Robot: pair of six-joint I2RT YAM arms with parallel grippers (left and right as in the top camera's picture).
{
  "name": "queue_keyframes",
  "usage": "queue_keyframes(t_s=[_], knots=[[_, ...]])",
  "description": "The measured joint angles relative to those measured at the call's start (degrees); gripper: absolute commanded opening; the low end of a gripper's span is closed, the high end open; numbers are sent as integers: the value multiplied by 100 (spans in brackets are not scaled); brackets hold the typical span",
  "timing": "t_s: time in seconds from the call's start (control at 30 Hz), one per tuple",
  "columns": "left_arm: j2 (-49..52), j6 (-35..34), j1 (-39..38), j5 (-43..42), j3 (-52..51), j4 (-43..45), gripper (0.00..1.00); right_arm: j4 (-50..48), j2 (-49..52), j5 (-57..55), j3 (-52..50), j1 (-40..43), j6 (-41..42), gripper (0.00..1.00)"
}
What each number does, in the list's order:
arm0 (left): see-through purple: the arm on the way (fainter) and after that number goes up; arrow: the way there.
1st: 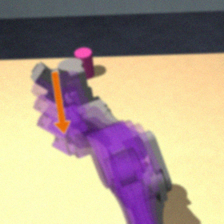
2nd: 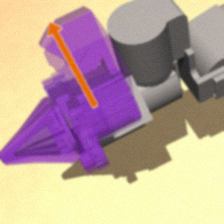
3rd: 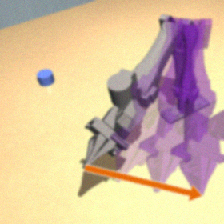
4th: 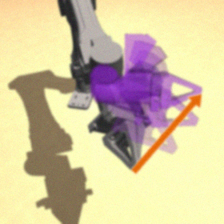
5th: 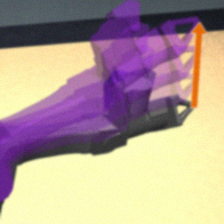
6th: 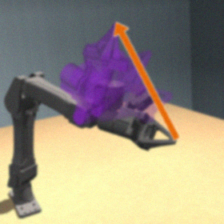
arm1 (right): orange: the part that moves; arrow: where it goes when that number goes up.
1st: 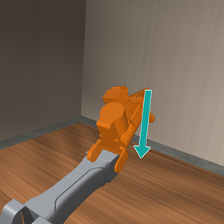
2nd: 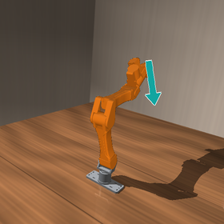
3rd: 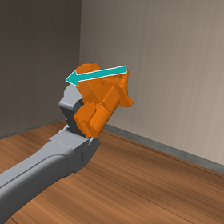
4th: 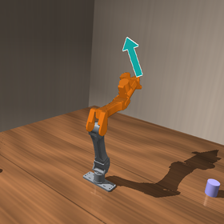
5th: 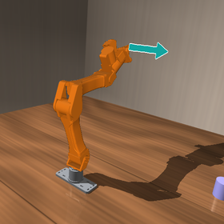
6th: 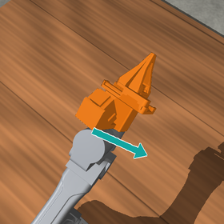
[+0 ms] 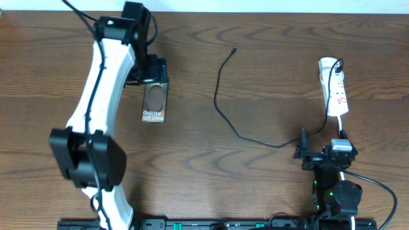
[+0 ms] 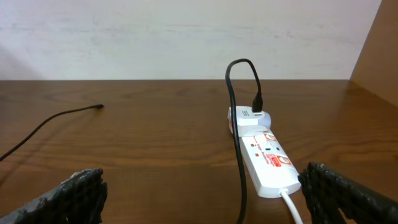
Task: Plug charger to phone and switch on socket
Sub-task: 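Reach the left gripper forward over the Galaxy S25 Ultra phone, then lower the left gripper and close it on the phone's sides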
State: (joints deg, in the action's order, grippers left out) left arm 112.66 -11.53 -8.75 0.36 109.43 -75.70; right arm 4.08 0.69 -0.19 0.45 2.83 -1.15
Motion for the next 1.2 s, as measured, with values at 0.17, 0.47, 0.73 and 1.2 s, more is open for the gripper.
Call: queue_keyframes(t_s=[0.17, 0.47, 0.73, 1.2], knots=[[627, 153, 0, -98, 0, 52, 98, 0, 0, 0, 0, 0, 0, 99], [1565, 435, 2, -247, 0, 273, 98, 0, 0, 0, 0, 0, 0, 99], [1971, 435, 2, -389, 0, 527, 98, 0, 0, 0, 0, 0, 0, 99], [1980, 435, 7, -431, -420, 966, 98, 0, 0, 0, 0, 0, 0, 99]])
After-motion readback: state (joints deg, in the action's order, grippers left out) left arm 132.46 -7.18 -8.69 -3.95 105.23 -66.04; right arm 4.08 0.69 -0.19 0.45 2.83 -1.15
